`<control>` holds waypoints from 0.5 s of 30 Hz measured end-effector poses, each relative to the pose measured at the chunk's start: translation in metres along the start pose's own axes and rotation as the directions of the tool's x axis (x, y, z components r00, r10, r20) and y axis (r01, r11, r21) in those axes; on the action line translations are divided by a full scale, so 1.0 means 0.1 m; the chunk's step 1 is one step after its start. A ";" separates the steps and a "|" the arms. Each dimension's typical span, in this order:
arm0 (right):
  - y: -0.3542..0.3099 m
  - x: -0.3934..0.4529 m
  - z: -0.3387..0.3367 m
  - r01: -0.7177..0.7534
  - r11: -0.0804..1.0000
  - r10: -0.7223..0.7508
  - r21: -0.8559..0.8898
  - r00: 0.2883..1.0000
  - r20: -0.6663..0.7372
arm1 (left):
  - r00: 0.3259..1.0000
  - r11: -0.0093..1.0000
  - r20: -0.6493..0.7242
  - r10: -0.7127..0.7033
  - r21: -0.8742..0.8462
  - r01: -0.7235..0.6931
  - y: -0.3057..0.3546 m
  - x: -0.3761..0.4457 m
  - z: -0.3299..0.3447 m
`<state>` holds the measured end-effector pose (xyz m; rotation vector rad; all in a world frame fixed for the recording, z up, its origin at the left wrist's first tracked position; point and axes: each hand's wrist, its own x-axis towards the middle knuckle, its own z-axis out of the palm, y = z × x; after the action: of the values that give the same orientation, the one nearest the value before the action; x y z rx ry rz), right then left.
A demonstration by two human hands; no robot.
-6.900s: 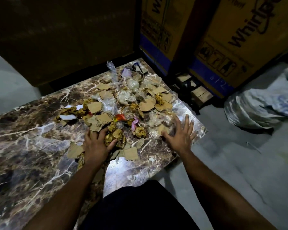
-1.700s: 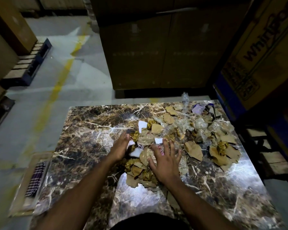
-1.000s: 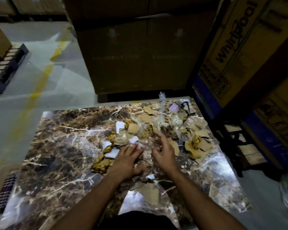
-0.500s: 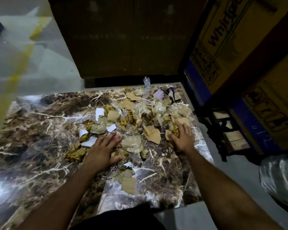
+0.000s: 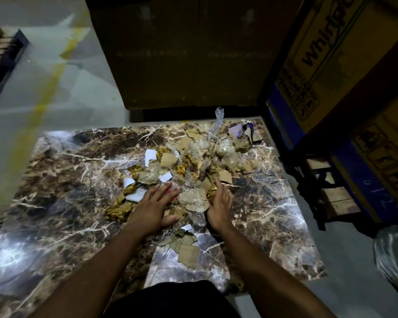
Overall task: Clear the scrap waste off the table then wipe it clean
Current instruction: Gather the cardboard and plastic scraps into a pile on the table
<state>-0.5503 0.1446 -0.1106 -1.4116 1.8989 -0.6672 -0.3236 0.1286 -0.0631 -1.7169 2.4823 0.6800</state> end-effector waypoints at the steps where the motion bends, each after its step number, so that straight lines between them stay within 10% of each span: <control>1: 0.03 -0.01 -0.04 0.008 0.998 -0.008 0.063 1.000 -0.010 | 1.000 1.000 0.001 0.001 0.000 -0.001 0.00 0.00 0.00; 15: 0.05 0.60 -0.97 0.219 0.971 -0.231 -0.095 0.961 -0.149 | 0.999 1.000 -0.026 -0.021 -0.003 0.021 0.10 0.12 -0.09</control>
<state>-0.6388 0.0890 -0.0645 -1.6864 1.9195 -0.8449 -0.3351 0.1174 -0.0555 -1.7618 2.4775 0.6633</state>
